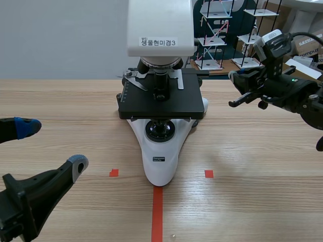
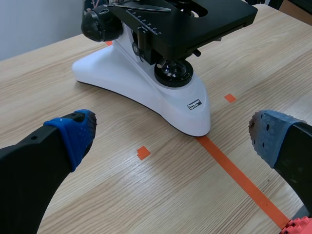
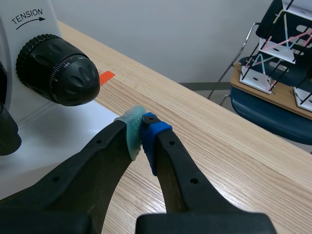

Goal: Return to the home posture

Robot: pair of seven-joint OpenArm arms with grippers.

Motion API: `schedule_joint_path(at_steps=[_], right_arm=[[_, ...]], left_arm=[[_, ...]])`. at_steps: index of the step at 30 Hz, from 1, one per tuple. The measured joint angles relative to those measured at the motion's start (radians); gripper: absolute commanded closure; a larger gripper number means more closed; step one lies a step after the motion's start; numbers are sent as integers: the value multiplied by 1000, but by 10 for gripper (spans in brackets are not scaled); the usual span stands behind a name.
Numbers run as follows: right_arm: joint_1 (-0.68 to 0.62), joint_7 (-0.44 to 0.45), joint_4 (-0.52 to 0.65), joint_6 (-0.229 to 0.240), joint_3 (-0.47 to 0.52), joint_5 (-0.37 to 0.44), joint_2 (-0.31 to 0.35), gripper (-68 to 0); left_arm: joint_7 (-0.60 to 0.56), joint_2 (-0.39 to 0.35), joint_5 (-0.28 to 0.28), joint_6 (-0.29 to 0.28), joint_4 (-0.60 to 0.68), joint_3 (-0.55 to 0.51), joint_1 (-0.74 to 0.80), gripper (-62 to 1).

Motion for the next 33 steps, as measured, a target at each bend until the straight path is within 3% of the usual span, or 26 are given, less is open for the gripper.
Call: schedule_joint_path(at_steps=[22,27,33], right_arm=[[0,1,0,0,0,0,0,-31],[-22,69,7,-1,0,43,13,-147],[-170,159,130,-2,1,53,109,-350]], left_arm=[[0,0,0,0,0,0,0,-623],[0,0,0,0,0,0,0,-623],[0,0,0,0,0,0,0,-623]])
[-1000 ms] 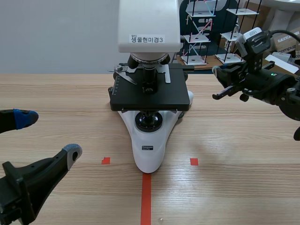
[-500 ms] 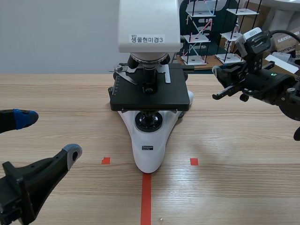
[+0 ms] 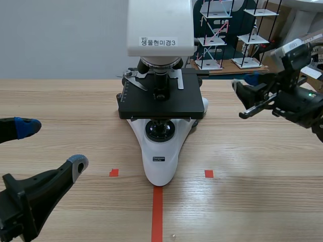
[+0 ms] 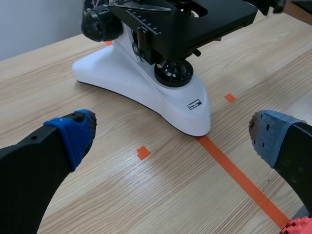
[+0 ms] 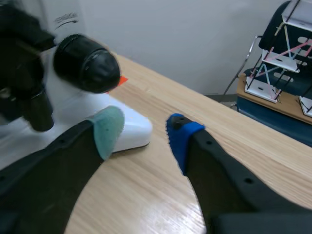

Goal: Return to the home posture

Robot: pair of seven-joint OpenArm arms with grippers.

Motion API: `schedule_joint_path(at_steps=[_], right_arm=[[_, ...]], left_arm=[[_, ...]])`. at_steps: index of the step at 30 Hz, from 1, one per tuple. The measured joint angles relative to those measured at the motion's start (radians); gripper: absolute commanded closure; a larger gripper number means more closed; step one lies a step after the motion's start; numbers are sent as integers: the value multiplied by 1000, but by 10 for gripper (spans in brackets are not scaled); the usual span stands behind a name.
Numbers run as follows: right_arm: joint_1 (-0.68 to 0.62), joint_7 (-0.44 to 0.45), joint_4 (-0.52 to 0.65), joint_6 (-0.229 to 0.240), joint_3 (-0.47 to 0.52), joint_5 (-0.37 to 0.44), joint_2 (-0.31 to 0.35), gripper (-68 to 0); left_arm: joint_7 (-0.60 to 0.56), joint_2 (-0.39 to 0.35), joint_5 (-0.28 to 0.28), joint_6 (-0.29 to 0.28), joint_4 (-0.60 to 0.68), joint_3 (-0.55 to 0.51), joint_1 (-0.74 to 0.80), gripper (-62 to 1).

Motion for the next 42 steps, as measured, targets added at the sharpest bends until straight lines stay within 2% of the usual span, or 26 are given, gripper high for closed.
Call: schedule_joint_path(at_steps=[4,7,10,12,15,18,23,26,29,32,34,42], right_arm=[[-122,77,137,0,13,0,71,-481],[-235,83,259,-18,67,20,127,-522],[-381,85,378,-85,157,54,176,-554],[-485,85,444,-84,236,50,188,-571],[-647,85,529,-82,370,44,181,-578],[-794,79,607,-82,497,-9,174,-578],[-970,68,726,-73,666,-98,85,-582],[-1057,46,789,-15,740,-167,26,-624],[-1129,47,838,18,782,-194,-23,-641],[-1182,47,866,31,799,-210,-51,-659],[-1212,47,875,38,800,-223,-53,-679],[-1255,24,876,50,800,-220,-50,-679]], left_arm=[[0,0,0,0,0,0,0,-623],[0,0,0,0,0,0,0,-623],[0,0,0,0,0,0,0,-623],[0,0,0,0,0,0,0,-623],[0,0,0,0,0,0,0,-623],[0,0,0,0,0,0,0,-623],[0,0,0,0,0,0,0,-623],[0,0,0,0,0,0,0,-623],[0,0,0,0,0,0,0,-623],[0,0,0,0,0,0,0,-623],[0,0,0,0,0,0,0,-623],[0,0,0,0,0,0,0,-623]])
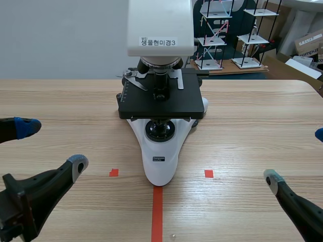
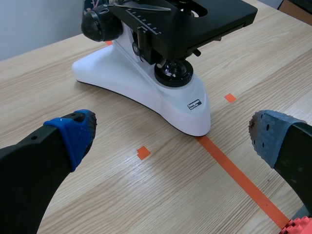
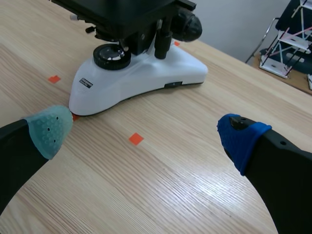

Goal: Return to the home posture

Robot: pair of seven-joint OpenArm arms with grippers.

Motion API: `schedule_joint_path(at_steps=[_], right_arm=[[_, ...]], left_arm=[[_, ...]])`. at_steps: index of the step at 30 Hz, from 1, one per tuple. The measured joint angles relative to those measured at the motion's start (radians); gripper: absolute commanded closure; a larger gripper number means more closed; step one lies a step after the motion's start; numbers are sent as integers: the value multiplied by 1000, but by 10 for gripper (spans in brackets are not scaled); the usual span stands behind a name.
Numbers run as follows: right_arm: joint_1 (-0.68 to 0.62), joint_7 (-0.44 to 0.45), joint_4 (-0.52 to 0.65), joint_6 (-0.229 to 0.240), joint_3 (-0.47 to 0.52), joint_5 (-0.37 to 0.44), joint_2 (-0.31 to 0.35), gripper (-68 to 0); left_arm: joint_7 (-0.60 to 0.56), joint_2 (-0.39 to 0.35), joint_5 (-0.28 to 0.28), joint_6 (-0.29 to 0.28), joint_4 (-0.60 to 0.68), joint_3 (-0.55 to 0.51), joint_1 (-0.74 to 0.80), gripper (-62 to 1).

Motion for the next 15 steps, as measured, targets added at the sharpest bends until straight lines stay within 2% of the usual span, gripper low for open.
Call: schedule_joint_path(at_steps=[3,9,15], right_arm=[[0,-40,0,3,0,4,0,-679],[0,-35,5,7,3,4,-2,-679],[1,-35,45,14,47,5,-19,-679]], left_arm=[[0,0,0,0,0,0,0,-623],[-1,0,0,0,0,0,0,-623],[0,0,0,0,0,0,0,-623]])
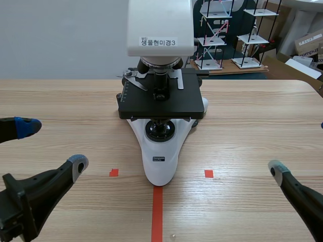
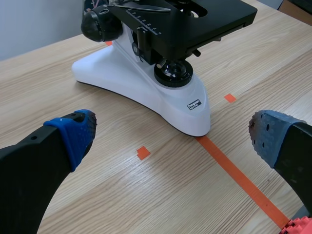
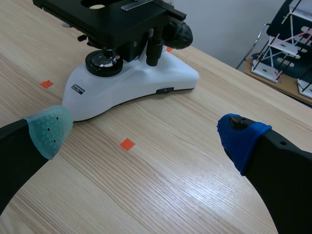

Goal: Return to the home posture

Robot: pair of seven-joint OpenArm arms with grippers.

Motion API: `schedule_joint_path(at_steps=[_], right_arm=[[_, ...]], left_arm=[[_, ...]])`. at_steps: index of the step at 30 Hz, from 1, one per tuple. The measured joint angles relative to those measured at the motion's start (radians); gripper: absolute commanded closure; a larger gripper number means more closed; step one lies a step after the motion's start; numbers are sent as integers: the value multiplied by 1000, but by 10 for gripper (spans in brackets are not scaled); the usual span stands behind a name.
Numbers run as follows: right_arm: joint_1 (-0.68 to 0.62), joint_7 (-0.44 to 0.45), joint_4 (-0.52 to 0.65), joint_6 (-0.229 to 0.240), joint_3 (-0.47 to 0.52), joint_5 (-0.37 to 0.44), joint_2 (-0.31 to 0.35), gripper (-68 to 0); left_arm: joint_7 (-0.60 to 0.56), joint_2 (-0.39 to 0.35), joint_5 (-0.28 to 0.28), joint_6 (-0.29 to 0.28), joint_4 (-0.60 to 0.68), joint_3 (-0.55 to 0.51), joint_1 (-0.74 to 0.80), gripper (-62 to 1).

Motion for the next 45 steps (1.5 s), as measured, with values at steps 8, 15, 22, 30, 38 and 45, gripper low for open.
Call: schedule_joint_path(at_steps=[8,15,22,30,38,45], right_arm=[[0,-17,17,1,0,0,0,-679],[0,-17,17,1,0,0,0,-679],[0,-17,17,1,0,0,0,-679],[0,-17,17,1,0,0,0,-679],[0,-17,17,1,0,0,0,-679],[0,-17,17,1,0,0,0,-679]], left_arm=[[0,0,0,0,0,0,0,-623],[0,0,0,0,0,0,0,-623],[0,0,0,0,0,0,0,-623],[0,0,0,0,0,0,0,-623],[0,0,0,0,0,0,0,-623],[0,0,0,0,0,0,0,-623]])
